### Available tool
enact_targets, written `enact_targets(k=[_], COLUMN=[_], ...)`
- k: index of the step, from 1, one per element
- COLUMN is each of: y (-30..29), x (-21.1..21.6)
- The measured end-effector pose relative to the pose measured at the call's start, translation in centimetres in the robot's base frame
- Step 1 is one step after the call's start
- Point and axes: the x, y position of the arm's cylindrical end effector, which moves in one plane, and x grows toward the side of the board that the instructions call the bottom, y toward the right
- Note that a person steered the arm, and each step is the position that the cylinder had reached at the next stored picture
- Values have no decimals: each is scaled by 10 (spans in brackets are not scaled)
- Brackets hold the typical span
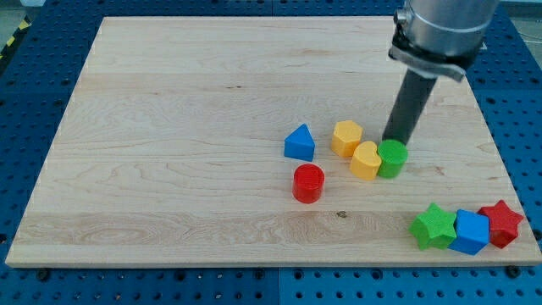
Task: Place the blue triangle above the red circle
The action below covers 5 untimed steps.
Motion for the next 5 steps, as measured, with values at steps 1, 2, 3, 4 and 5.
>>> enact_targets(k=[1,2,3,4,5], y=[-1,-1,-1,17,25], x=[24,27,25,-3,-47])
